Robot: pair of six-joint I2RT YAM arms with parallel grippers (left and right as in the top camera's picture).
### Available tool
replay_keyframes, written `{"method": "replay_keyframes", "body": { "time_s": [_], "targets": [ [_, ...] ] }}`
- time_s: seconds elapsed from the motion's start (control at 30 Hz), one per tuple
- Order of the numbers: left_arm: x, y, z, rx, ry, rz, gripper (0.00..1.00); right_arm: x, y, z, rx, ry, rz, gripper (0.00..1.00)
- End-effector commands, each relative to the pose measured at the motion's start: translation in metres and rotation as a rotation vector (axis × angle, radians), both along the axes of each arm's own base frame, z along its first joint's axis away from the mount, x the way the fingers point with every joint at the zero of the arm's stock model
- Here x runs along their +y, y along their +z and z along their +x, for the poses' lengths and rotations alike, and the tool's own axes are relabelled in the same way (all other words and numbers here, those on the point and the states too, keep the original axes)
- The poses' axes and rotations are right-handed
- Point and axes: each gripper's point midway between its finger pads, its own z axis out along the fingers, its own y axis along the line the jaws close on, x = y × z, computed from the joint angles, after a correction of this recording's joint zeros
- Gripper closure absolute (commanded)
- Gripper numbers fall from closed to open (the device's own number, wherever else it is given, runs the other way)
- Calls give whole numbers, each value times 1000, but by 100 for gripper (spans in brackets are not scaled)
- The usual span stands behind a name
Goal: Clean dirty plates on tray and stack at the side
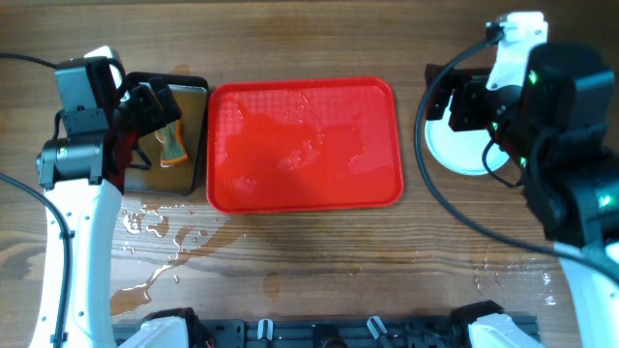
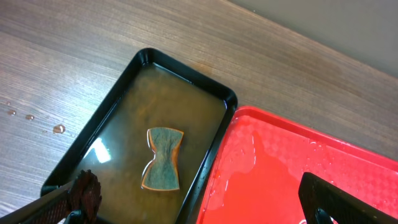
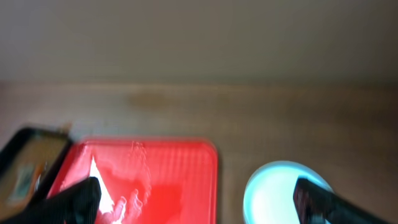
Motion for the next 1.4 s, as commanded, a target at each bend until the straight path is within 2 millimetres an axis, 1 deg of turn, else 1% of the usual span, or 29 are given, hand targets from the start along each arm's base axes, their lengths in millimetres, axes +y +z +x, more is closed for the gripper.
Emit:
{"method": "replay_keyframes", "body": {
  "time_s": [0.0, 0.13, 0.23, 0.27, 0.33, 0.4, 0.53, 0.7, 0.87, 1.0, 1.37],
  "targets": [
    [-4, 0, 1, -2, -4, -22, 0, -11, -26, -18, -85, 41, -18, 0],
    [-4, 0, 1, -2, -4, -22, 0, -20, -57, -37, -212, 51, 23, 0],
    [-4, 0, 1, -2, -4, -22, 0, -27, -85, -55, -316, 38, 31, 0],
    [-4, 0, 1, -2, -4, -22, 0, -28, -92, -59, -336, 35, 32, 0],
    [-4, 0, 1, -2, -4, -22, 0, -30, -113, -71, -386, 34, 33, 0],
    [-4, 0, 1, -2, -4, -22, 0, -30, -127, -78, -418, 34, 35, 0],
    [-4, 0, 1, -2, -4, -22, 0, -31, -153, -86, -477, 34, 39, 0],
    [-4, 0, 1, -2, -4, -22, 0, -31, -180, -90, -489, 33, 45, 0],
    [-4, 0, 1, -2, -4, -22, 0, -31, -190, -93, -521, 33, 47, 0],
    [-4, 0, 1, -2, -4, -22, 0, -31, -199, -93, -482, 34, 45, 0],
    [-4, 0, 1, -2, -4, -22, 0, -31, -199, -93, -481, 33, 45, 0]
  ]
}}
